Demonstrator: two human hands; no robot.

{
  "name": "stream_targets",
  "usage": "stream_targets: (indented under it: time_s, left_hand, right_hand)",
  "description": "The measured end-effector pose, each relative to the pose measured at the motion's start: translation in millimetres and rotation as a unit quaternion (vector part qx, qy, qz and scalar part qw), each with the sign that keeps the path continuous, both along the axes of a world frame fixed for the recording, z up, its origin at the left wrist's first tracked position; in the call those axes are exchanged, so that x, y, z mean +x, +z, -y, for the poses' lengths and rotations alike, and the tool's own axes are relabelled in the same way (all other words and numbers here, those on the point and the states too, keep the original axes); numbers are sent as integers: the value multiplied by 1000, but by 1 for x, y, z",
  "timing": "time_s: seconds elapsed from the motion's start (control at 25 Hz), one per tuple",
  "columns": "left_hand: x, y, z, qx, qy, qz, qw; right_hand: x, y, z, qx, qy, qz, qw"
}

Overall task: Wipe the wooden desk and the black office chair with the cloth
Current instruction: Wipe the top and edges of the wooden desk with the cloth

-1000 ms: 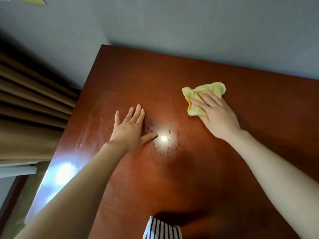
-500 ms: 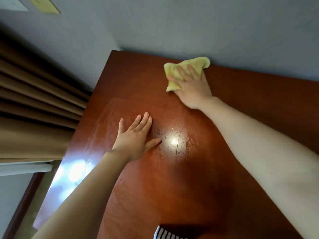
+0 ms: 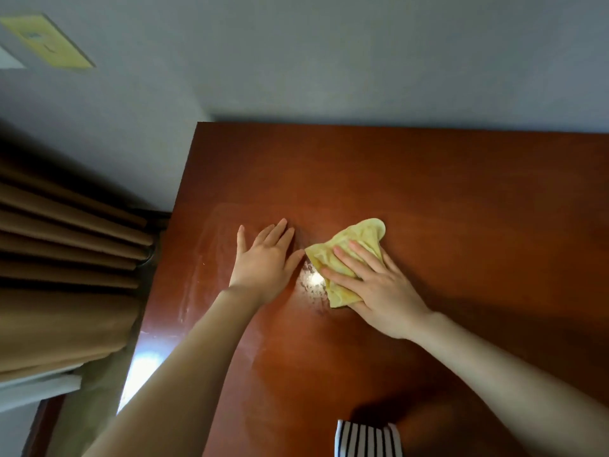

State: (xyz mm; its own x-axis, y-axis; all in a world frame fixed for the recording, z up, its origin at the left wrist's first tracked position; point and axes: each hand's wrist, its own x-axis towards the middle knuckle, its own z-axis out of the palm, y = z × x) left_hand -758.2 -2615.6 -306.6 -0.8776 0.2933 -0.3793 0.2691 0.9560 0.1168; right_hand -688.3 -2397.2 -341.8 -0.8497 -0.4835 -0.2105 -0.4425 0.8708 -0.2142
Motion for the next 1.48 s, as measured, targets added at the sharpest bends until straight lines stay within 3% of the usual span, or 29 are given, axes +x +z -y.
stream_targets:
  time_s: [0.24, 0.44, 0.76, 0.88, 1.08, 1.28, 1.48]
  left_hand:
    - [27, 14, 41, 94, -144, 20, 985]
    - [66, 23, 112, 97, -243, 25, 965]
    - [104, 22, 148, 75, -316, 50, 944]
    - [114, 20, 142, 73, -351, 36, 933]
    - [131, 15, 124, 51, -394, 26, 917]
    - [128, 12, 103, 12, -399, 34, 916]
    - [126, 16, 114, 36, -340, 35, 939]
  right_hand:
    - [48, 1, 53, 36, -199, 18, 979]
    - [133, 2, 155, -4, -325, 20, 946]
    - [246, 5, 262, -39, -292, -24, 955]
    - [272, 4, 235, -23, -242, -18, 970]
    - [279, 7, 155, 9, -329, 13, 944]
    - [233, 12, 84, 34, -405, 38, 913]
    - [158, 18, 61, 51, -468, 107, 875]
